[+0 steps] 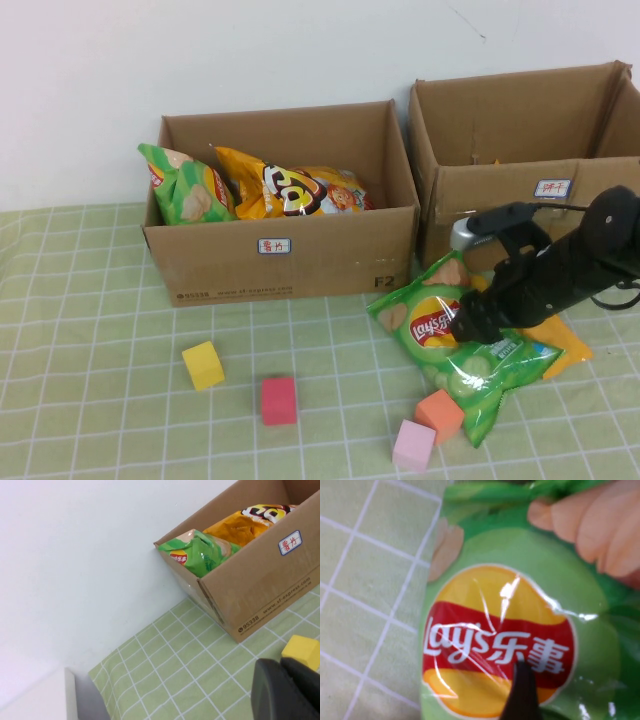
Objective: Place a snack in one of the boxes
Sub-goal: Pick up the potato chip, then place the potato chip in the potato chip box
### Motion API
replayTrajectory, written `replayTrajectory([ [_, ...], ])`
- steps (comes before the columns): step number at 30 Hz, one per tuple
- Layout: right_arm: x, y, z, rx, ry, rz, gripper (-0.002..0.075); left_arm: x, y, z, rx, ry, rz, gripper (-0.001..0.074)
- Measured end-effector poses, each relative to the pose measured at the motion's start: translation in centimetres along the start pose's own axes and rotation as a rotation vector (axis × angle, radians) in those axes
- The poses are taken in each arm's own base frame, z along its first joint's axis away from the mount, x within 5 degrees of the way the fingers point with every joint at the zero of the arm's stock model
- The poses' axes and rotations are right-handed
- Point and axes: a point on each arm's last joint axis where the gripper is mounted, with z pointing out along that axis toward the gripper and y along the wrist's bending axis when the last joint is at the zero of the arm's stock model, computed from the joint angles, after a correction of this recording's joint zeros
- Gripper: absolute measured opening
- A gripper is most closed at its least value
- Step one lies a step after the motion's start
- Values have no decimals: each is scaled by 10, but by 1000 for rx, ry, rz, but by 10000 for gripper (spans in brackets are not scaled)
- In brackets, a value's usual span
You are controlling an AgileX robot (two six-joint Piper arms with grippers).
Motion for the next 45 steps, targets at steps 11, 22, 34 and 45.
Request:
replayTrajectory([
  [11, 2, 2, 5, -38, 24, -5, 341, 0, 0, 0, -1, 0, 1, -1],
  [22, -4, 9, -3, -103, 11, 44, 111, 0, 0, 0, -1, 0, -15, -1],
  [34, -32, 41, -51, -375, -6, 18, 48, 0, 1, 0, -6, -2, -9, -1],
  [45, -80, 78, -121, -755, -567, 6, 42, 0, 1, 0, -9, -3, -5, -1],
])
